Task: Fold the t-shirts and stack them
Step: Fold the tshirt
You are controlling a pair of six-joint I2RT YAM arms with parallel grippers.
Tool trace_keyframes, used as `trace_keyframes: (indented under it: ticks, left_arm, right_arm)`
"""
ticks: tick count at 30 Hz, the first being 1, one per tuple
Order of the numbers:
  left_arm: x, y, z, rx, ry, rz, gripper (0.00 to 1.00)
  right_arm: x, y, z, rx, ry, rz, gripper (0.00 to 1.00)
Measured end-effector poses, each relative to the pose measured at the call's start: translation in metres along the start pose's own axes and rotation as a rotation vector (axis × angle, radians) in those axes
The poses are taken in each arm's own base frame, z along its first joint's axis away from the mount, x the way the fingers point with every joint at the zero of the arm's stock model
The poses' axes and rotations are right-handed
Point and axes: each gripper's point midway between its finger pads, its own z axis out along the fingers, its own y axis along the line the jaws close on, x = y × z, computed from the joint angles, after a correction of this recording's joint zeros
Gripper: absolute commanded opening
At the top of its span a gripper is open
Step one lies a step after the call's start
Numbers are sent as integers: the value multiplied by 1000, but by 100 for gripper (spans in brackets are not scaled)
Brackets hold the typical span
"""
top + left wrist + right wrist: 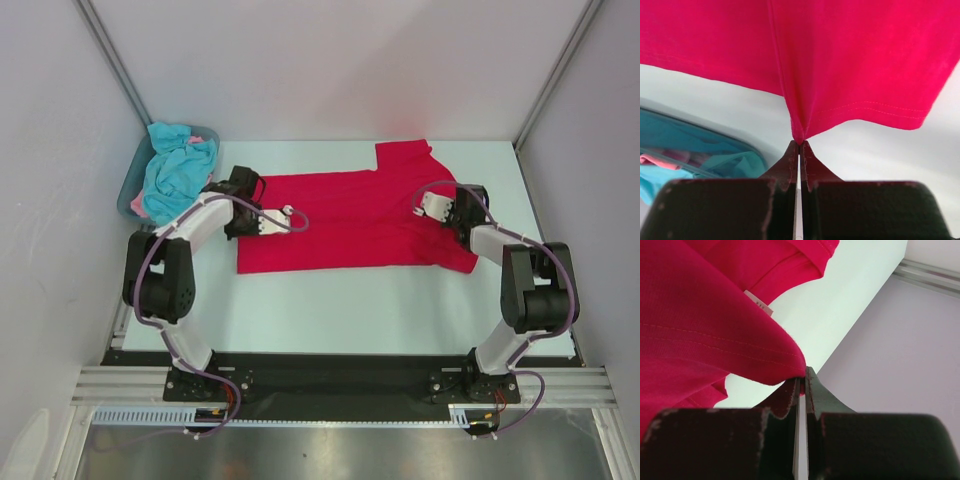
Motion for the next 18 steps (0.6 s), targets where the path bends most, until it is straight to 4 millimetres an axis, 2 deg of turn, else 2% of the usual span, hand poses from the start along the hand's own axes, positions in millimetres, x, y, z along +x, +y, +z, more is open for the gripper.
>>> trace_keyframes:
  ticks: [6,14,18]
  left_arm:
    - [-1,6,7,4,3,-2,0]
    - [0,3,17,29,15,0,0]
    - [0,8,19,20,20,0,0]
  right_arm:
    - [-2,-5,4,12,0,3,0]
    - [-3,-1,12,-1,5,-2,0]
    - [-3,3,16,-10,10,-5,0]
